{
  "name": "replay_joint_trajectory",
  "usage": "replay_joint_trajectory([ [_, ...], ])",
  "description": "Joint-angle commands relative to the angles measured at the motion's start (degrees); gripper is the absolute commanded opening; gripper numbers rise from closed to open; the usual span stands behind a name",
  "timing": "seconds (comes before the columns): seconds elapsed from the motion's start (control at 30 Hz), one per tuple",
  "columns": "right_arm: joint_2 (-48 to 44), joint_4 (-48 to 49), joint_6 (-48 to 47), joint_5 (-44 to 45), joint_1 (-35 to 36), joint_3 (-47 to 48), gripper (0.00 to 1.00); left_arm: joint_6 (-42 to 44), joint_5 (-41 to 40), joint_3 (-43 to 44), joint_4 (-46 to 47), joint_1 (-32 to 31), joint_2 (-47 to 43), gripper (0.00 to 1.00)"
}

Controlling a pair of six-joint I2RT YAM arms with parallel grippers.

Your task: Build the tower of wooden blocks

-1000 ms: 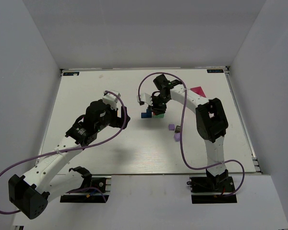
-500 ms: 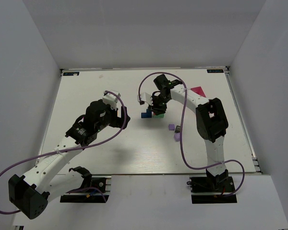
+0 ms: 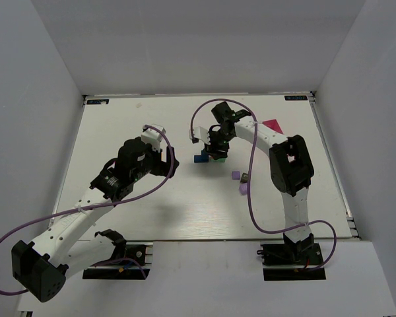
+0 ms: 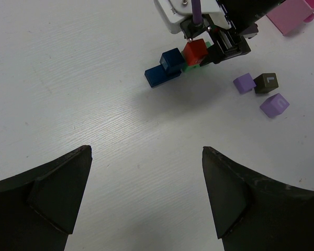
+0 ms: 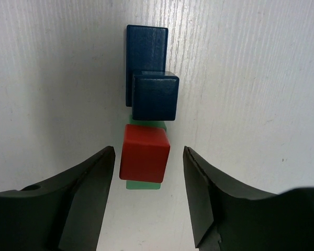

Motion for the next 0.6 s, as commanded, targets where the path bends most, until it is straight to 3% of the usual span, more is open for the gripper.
replay_joint_trajectory([
  [0.0,0.1,0.7,0.5,-0.2,-0.4,0.0,0.61,0.3,0.6,-0.5,1.0,0.2,-0.2,0.97],
  [0.07,0.1,0.8,0.4,-0.2,-0.5,0.0,0.67,0.3,0.6,-0.5,1.0,0.2,-0.2,0.97],
  [0.23,0.0,1.0,0.3,-0.1,-0.4,0.0,0.70,0.3,0.6,-0.5,1.0,0.2,-0.2,0.97],
  [0.4,0.2,1.1,0.1,-0.1,-0.5,-0.1,0.70,0.3,0.6,-0.5,1.0,0.2,-0.2,0.97],
  [0.57,0.4,1.2,-0.1,0.5,-0.5,-0.1,0.63,0.3,0.6,-0.5,1.0,0.2,-0.2,0.97],
])
